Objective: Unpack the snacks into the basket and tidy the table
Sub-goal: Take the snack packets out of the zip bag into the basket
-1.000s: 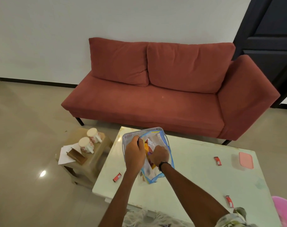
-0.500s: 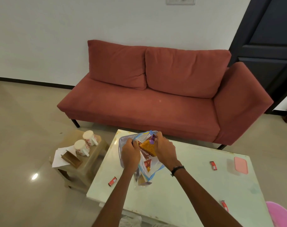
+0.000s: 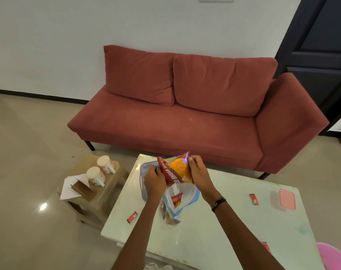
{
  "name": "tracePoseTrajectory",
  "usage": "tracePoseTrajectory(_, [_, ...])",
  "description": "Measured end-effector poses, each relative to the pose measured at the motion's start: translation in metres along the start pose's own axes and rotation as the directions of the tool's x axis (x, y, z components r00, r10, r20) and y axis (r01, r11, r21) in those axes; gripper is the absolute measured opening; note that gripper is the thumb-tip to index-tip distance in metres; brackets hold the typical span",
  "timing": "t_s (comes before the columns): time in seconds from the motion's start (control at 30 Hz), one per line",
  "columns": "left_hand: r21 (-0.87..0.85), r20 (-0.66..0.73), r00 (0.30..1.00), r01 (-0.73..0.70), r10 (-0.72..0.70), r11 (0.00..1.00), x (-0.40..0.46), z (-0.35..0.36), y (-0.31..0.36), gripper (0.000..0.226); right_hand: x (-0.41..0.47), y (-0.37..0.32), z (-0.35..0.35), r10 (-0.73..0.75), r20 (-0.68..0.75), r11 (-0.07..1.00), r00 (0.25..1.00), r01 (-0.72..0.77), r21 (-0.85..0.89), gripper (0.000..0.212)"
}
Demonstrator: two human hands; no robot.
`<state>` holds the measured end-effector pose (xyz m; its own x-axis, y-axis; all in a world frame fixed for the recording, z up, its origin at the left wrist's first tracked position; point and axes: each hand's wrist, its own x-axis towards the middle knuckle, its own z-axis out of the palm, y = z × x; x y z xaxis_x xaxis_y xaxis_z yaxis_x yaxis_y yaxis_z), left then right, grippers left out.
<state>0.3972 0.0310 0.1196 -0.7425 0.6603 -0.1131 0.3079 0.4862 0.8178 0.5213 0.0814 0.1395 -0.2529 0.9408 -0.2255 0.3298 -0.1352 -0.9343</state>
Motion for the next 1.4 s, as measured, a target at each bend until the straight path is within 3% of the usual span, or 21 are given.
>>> tracePoseTrajectory(0.07, [-0.008, -0.005, 1.000, 0.017, -0.017, 1.000, 0.005, 0.002, 0.005, 0.029, 0.004, 0.001, -0.002, 0.052, 0.131, 0.978, 0.990, -0.077, 0.193, 0.033])
tracePoseTrajectory(0.13, [-0.032, -0.017, 0.999, 0.048, -0.049, 0.998, 0.011, 0.003, 0.008, 0.030, 0.010, 0.003, -0.004, 0.048, 0.240, 0.956, 0.970, -0.113, 0.269, 0.035])
tracePoseTrajectory(0.3, [-0.046, -0.012, 0.993, 0.114, -0.115, 0.992, 0.034, 0.006, 0.016, 0.031, 0.030, 0.016, 0.002, 0.012, 0.403, 0.967, 0.915, -0.113, 0.228, 0.058])
tracePoseTrajectory(0.37, [-0.024, 0.000, 0.995, 0.096, -0.096, 0.995, 0.045, 0.010, 0.017, 0.028, 0.038, 0.018, 0.009, 0.055, 0.317, 0.968, 0.947, -0.128, 0.217, 0.060])
tracePoseTrajectory(0.47, [-0.041, 0.030, 0.996, 0.088, -0.086, 0.995, 0.064, 0.013, 0.010, 0.027, 0.055, 0.018, 0.010, 0.053, 0.236, 0.934, 0.970, -0.132, 0.333, 0.047])
tracePoseTrajectory(0.6, [-0.054, -0.048, 0.994, 0.094, -0.097, 0.994, 0.091, 0.013, -0.004, 0.033, 0.093, 0.005, -0.005, -0.032, 0.081, 0.880, 0.996, -0.010, 0.475, 0.034])
tracePoseTrajectory(0.7, [-0.083, -0.107, 0.989, 0.092, -0.100, 0.992, 0.110, 0.016, -0.016, 0.030, 0.131, 0.005, -0.019, -0.006, -0.031, 0.895, 0.999, 0.019, 0.445, 0.029])
tracePoseTrajectory(0.8, [-0.137, -0.123, 0.989, 0.062, -0.079, 0.989, 0.126, 0.022, -0.028, 0.032, 0.171, 0.029, -0.022, 0.069, -0.071, 0.943, 0.995, -0.042, 0.330, 0.023])
tracePoseTrajectory(0.97, [-0.149, -0.126, 0.990, 0.041, -0.060, 0.988, 0.149, 0.043, -0.060, 0.032, 0.215, 0.102, -0.001, 0.237, -0.045, 0.900, 0.971, -0.202, 0.388, 0.033])
tracePoseTrajectory(1.13, [-0.139, -0.111, 0.993, 0.029, -0.044, 0.990, 0.171, 0.064, -0.089, 0.035, 0.229, 0.177, 0.040, 0.325, -0.165, 0.799, 0.931, -0.177, 0.575, 0.036])
tracePoseTrajectory(1.27, [-0.122, -0.101, 0.994, 0.022, -0.034, 0.992, 0.189, 0.072, -0.110, 0.038, 0.240, 0.224, 0.070, 0.444, -0.234, 0.731, 0.865, -0.199, 0.652, 0.062])
tracePoseTrajectory(1.33, [-0.147, -0.093, 0.994, 0.035, -0.049, 0.989, 0.194, 0.072, -0.121, 0.038, 0.247, 0.243, 0.082, 0.463, -0.240, 0.726, 0.853, -0.210, 0.655, 0.052])
tracePoseTrajectory(1.4, [-0.166, -0.094, 0.994, 0.039, -0.055, 0.985, 0.196, 0.070, -0.133, 0.038, 0.255, 0.259, 0.093, 0.497, -0.265, 0.710, 0.826, -0.212, 0.672, 0.028])
